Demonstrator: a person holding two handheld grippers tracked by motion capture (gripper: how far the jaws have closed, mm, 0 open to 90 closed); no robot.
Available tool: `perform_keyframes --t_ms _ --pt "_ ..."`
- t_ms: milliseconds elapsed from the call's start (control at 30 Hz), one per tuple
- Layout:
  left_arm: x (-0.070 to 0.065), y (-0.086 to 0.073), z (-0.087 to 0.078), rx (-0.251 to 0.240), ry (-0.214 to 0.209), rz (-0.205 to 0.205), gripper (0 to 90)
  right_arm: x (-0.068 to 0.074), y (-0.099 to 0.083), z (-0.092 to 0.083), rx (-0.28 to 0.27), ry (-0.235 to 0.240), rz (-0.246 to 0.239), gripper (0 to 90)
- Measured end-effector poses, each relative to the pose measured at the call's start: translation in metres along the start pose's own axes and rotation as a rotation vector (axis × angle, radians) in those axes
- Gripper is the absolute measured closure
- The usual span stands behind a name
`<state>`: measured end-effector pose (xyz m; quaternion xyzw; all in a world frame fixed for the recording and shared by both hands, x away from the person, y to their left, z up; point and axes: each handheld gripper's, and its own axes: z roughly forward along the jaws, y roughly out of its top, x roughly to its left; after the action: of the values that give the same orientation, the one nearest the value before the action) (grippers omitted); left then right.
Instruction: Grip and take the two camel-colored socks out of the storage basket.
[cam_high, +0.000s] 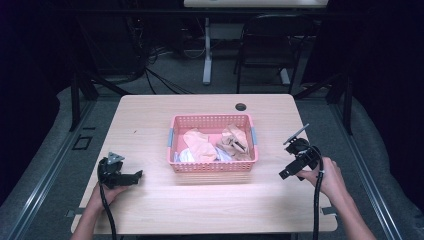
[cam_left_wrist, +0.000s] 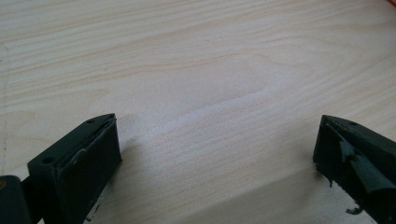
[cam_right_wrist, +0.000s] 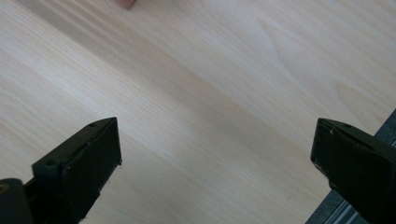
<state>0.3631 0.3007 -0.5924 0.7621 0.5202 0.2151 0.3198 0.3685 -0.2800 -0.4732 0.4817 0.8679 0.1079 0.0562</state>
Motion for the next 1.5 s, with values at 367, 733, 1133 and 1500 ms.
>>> perform_keyframes --t_ms 367,733,1133,1500 --pt "0.0 0.0 0.0 0.0 0.0 0.0 0.4 0.017 0.042 -0.027 -0.024 -0.006 -0.064 1.5" --pt "0.0 0.0 0.0 0.0 0.0 0.0 0.4 0.035 0.087 -0.035 -0.019 -0.001 -0.128 1.6" --pt "0.0 0.0 0.0 0.0 -0.001 0.001 0.4 0.056 0.123 -0.031 -0.014 0.027 -0.161 1.9" --pt "0.0 0.0 0.0 0.0 -0.001 0.004 0.4 0.07 0.154 -0.005 0.012 0.06 -0.188 2.5"
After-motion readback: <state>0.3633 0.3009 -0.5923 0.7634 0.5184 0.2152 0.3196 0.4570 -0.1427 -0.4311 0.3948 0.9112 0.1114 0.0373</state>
